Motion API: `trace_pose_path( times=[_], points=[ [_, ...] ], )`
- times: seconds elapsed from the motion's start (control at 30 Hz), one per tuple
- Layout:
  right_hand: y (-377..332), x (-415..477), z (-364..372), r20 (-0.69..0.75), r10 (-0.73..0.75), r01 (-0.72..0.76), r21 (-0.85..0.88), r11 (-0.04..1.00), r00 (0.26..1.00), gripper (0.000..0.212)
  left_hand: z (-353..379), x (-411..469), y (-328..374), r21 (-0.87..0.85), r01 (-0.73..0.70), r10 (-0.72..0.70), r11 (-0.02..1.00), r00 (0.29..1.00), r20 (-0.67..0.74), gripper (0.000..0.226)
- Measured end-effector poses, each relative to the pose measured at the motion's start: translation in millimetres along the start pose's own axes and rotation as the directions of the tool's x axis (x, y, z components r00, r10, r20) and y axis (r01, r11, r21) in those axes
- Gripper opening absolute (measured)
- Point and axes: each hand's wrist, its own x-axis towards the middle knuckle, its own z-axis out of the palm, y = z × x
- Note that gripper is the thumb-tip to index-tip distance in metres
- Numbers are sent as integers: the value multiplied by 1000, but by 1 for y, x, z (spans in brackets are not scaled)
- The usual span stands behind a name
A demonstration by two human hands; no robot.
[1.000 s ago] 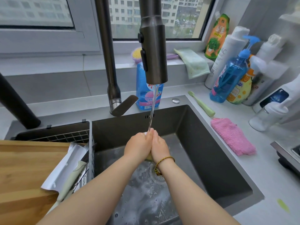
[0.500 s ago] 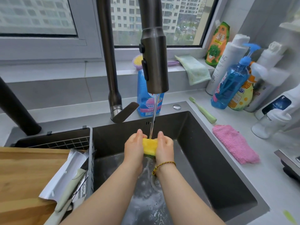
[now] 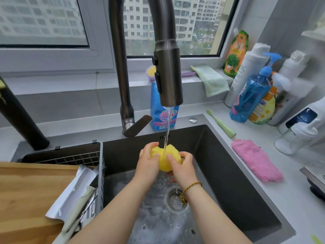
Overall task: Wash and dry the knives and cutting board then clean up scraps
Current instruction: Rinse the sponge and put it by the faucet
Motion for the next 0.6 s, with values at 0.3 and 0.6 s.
trace_pose_path(
  times=[0.3,0.6],
  points=[
    [2,-1,17,98,-68,78,-93,993,993,12,7,0,-4,65,80,-80,995,997,-12,33],
    [-7,2,30,-26,-65,64,-34,997,998,26,6,6,0,-230,220,-255,948,958,-133,42]
  ],
)
